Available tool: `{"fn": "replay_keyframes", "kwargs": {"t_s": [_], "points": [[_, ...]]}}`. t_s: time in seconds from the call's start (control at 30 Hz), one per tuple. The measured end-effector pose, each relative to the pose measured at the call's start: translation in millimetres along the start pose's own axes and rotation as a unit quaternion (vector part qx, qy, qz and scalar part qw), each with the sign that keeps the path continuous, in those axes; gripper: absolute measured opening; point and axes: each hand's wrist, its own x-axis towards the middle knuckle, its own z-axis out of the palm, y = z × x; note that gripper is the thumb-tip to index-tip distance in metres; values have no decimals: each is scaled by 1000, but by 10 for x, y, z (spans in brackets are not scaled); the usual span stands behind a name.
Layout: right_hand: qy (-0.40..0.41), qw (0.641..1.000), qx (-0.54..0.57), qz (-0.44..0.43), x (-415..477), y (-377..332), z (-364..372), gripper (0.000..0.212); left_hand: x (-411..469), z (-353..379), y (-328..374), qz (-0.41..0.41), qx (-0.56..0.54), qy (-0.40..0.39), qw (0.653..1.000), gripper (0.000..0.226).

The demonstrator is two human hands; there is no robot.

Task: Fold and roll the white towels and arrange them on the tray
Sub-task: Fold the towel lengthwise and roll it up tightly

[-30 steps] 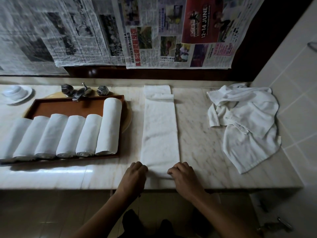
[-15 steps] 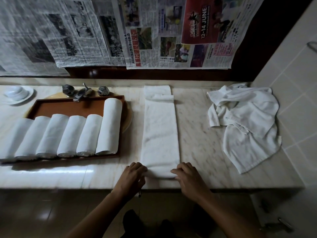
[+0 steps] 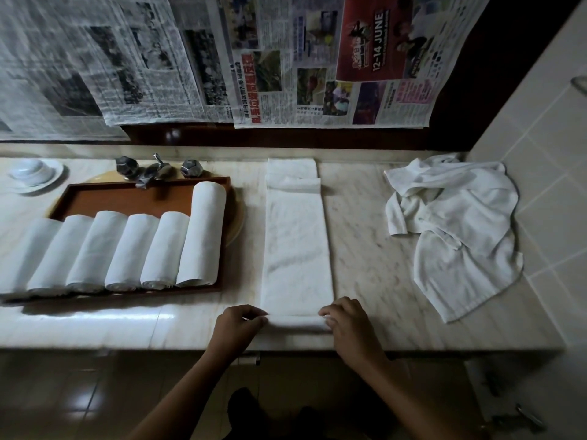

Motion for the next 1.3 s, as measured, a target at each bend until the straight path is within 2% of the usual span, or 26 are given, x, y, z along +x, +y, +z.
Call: {"fn": "replay_keyframes", "kwargs": {"t_s": [0.1,0.2,0.37,0.43,0.5,0.57,0.67,0.73,0.8,0.87,0.97,1.03,1.1,1.3], "points": [[9,997,-42,-69,-86,-124,88,40,33,-2,43,-15,-11,-9,1000,4],[10,993,-78,-83,-152,-173,135,37,80,10,43,-48,-49,-12,998,2],[24,986,-114,-123,-125,-78,193,35,113,45,38,-90,-97,4,991,11],[24,981,-129,-144,-103,22,230,40,74,92,39,-41,-42,54,997,14],[16,978,-130,-163,-82,88,264,43,12,172,-33,83,70,145,983,18],[5,976,-129,-177,-66,112,278,44,-54,299,-147,227,208,172,936,28],[5,975,-131,-177,-61,118,258,43,-100,492,-308,366,312,129,867,48],[5,976,-130,-175,-58,115,248,43,-75,507,-368,387,339,77,854,69],[0,976,-127,-175,-44,117,236,43,0,425,-365,346,360,22,866,105],[-5,976,-126,-177,-21,136,222,42,84,335,-352,340,357,-19,870,117],[-29,980,-106,-165,-11,158,197,42,143,231,-335,379,354,-56,853,112],[-49,984,-88,-147,-36,150,186,37,127,184,-308,385,354,-71,849,100],[-60,988,-69,-127,-78,144,169,31,89,182,-296,402,326,-52,854,79],[-52,979,-113,-160,-118,121,39,25,64,230,-377,412,316,-34,854,58]]}}
